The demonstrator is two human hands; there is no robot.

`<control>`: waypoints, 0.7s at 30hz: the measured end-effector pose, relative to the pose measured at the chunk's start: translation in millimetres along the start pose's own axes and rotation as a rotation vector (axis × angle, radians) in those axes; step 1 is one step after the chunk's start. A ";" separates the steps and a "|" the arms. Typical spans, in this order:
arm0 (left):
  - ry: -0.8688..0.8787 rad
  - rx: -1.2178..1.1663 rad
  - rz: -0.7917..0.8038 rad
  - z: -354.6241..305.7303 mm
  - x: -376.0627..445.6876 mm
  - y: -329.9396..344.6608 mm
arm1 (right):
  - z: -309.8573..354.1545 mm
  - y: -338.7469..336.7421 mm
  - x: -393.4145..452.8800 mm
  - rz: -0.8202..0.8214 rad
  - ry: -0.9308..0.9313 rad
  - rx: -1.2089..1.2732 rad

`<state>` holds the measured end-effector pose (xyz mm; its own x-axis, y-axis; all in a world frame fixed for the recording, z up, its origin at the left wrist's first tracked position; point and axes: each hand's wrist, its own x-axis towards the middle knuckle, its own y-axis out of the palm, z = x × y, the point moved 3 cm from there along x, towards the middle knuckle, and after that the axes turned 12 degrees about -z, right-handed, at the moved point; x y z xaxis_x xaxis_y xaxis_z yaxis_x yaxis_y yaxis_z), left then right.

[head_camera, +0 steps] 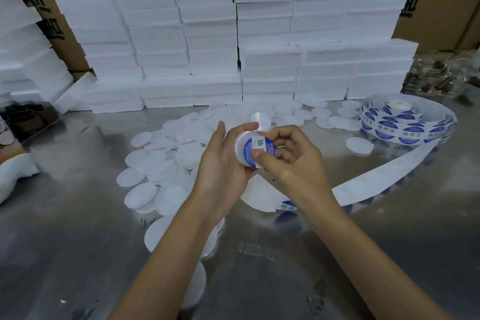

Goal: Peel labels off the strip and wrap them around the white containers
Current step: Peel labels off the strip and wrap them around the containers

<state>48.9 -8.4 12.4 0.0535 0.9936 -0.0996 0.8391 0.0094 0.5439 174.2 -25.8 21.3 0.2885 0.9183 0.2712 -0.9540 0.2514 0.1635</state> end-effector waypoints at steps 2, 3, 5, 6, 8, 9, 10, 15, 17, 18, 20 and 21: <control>0.011 0.025 0.017 1.5 -1.1 3.2 | 0.6 -0.2 -0.9 -0.007 -0.016 -0.002; 0.019 0.038 0.023 2.1 -1.7 4.8 | 0.7 -0.7 -1.0 -0.010 -0.018 0.005; 0.033 0.061 0.029 2.9 -2.7 6.6 | 0.2 -1.5 -1.0 -0.017 -0.020 0.014; 0.036 0.068 0.032 3.2 -3.2 7.6 | 0.0 -1.8 -1.1 -0.021 -0.025 0.012; 0.039 0.069 0.036 3.7 -4.9 10.0 | -1.2 -2.4 -0.9 -0.038 -0.032 0.000; 0.041 0.069 0.036 4.2 -5.6 11.1 | -2.5 -3.0 -0.4 -0.049 -0.036 -0.005; 0.044 0.071 0.037 4.6 -6.1 12.0 | -3.8 -3.6 -0.3 -0.054 -0.040 -0.009; 0.077 0.099 0.031 7.1 -7.7 16.7 | -8.9 -7.4 0.7 -0.056 -0.100 -0.094; 0.086 0.096 0.030 8.0 -8.2 17.3 | -11.5 -9.0 0.3 -0.077 -0.149 -0.179; 0.087 0.085 0.029 7.9 -8.5 17.0 | -12.0 -10.1 0.3 -0.096 -0.191 -0.243; 0.090 0.058 0.024 6.5 -9.0 16.0 | -11.6 -12.7 1.6 -0.136 -0.276 -0.387; 0.086 0.044 0.023 5.7 -9.1 15.7 | -11.7 -14.5 3.0 -0.154 -0.285 -0.439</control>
<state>64.7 -18.0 17.1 0.0282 0.9995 -0.0148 0.8611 -0.0168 0.5081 188.0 -23.1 8.6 0.3798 0.7567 0.5322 -0.8259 0.5365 -0.1735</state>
